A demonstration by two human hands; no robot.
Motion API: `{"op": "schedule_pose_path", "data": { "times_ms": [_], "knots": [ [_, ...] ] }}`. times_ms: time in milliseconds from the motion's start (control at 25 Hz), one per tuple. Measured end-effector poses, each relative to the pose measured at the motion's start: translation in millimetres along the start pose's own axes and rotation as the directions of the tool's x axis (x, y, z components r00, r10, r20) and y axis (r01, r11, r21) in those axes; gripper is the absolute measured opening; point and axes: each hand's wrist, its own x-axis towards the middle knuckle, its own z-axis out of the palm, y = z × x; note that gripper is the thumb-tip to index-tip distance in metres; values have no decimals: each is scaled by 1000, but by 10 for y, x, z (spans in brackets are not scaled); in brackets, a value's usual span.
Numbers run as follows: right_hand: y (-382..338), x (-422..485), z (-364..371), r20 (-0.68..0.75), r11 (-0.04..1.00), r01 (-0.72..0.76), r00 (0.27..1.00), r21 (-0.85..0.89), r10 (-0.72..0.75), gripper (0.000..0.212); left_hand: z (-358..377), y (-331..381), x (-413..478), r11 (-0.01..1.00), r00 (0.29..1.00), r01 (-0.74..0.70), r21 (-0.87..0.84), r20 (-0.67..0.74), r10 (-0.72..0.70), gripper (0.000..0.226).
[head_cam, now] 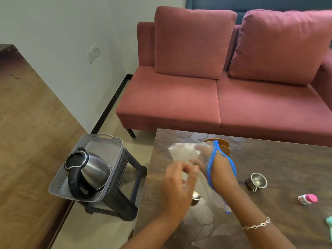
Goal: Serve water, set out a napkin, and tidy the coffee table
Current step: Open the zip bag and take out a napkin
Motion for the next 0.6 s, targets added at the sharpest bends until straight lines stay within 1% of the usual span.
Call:
{"op": "schedule_pose_path", "data": {
  "times_ms": [40, 80, 120, 160, 200, 240, 280, 320, 360, 440, 480, 520, 560, 600],
  "knots": [
    [-40, -16, -48, 64, 985, 121, 991, -123, -114, 22, -54, -166, 90, 994, 991, 97, -58, -86, -102, 47],
    [-60, -24, -93, 124, 937, 234, 970, -258, -208, 29, -136, -336, 200, 971, 963, 208, -116, -151, -225, 58],
    [-93, -42, -133, 163, 915, 286, 955, -284, -248, 32, -245, -507, 317, 915, 918, 348, -205, -125, -377, 75],
    [-128, -81, -171, 216, 911, 323, 938, -257, -272, 33, -360, -673, 418, 820, 866, 474, -321, 4, -500, 93],
    [-132, -100, -191, 240, 927, 332, 927, -175, -287, 35, -460, -821, 481, 708, 818, 566, -423, 175, -549, 107],
    [-160, -112, -202, 263, 938, 330, 919, -103, -295, 36, -545, -898, 503, 611, 774, 632, -477, 341, -534, 109],
    [-171, -117, -226, 282, 944, 323, 914, -69, -292, 37, -595, -922, 505, 538, 739, 674, -506, 467, -486, 102],
    [-170, -115, -240, 294, 951, 306, 914, -42, -281, 37, -610, -934, 492, 488, 716, 697, -525, 550, -431, 95],
    [-182, -100, -242, 282, 957, 285, 924, -52, -260, 35, -602, -933, 478, 452, 709, 703, -548, 582, -397, 90],
    [-214, -81, -253, 214, 966, 201, 963, -162, -164, 29, -551, -980, 467, 404, 740, 672, -621, 537, -405, 88],
    [-222, -70, -248, 165, 970, 117, 983, -215, -82, 23, -541, -985, 469, 384, 757, 650, -656, 508, -412, 88],
    [-196, -47, -239, 133, 973, 42, 991, -228, -12, 19, -546, -980, 472, 373, 767, 634, -677, 491, -413, 88],
    [-195, -52, -226, 121, 975, -33, 991, -220, 61, 21, -556, -976, 469, 368, 775, 623, -690, 481, -409, 87],
    [-184, -44, -212, 118, 969, -108, 983, -222, 137, 28, -566, -976, 464, 366, 783, 614, -700, 478, -399, 86]
  ]
}}
